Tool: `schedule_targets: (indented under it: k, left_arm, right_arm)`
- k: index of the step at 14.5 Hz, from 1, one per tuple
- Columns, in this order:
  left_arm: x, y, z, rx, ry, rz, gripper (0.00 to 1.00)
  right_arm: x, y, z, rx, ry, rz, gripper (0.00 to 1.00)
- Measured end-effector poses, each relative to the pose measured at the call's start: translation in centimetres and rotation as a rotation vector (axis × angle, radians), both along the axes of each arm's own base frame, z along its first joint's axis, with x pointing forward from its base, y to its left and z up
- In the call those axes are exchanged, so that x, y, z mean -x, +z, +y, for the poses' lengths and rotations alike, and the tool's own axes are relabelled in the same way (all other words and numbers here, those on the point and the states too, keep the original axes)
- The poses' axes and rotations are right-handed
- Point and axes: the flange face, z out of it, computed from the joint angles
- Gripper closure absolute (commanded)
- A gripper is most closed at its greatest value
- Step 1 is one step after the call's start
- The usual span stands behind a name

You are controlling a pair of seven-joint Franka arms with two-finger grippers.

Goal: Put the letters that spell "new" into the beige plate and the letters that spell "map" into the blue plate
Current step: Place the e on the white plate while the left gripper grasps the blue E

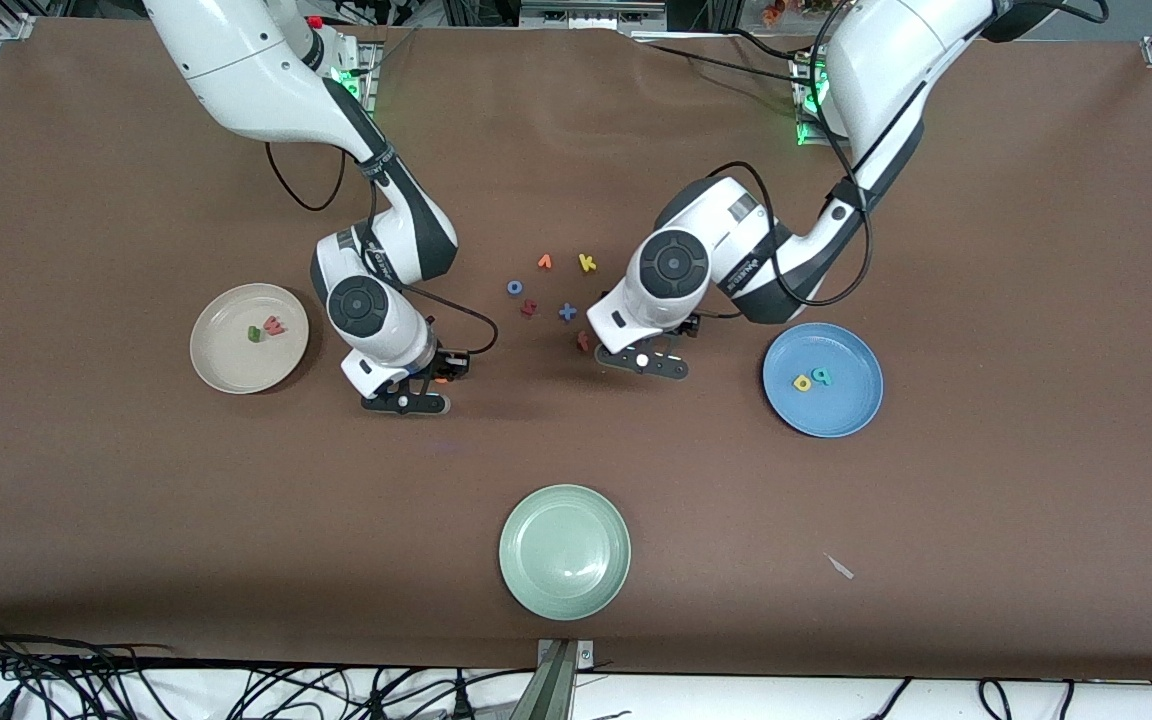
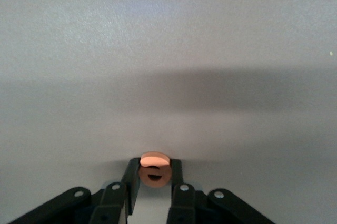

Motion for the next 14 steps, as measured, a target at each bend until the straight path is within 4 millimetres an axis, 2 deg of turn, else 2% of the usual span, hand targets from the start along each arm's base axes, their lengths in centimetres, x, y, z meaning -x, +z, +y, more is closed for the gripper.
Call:
schedule_targets:
  k: [2, 4, 6, 8, 11, 14]
  left_arm:
    - [0.4, -0.8, -0.2, -0.006, -0.011, -0.001, 0.0]
    - [0.9, -1.7, -0.7, -0.022, -0.039, -0.015, 0.0]
    - [1.7, -2.4, -1.7, -0.018, -0.044, -0.021, 0.0]
    - [2.7, -3.8, -2.8, 0.008, -0.004, -0.04, 0.0]
    - [4.3, -6.5, -3.4, 0.018, 0.018, -0.03, 0.0]
    - [5.7, -8.0, -4.0, -0.004, 0.022, -0.019, 0.0]
  right_arm:
    - [-0.7, 1.1, -0.3, 0.021, 0.024, 0.043, 0.83]
    - [-1.6, 2.8, -2.0, 0.04, 0.091, 0.079, 0.83]
    - [-2.2, 4.4, -5.1, 0.054, 0.169, 0.087, 0.83]
    - [-1.8, 5.6, -8.5, 0.064, 0.243, 0.092, 0.83]
    - [0.0, 6.8, -14.1, 0.073, 0.322, 0.116, 0.83]
    - [1.9, 6.6, -20.0, 0.072, 0.387, 0.151, 0.83]
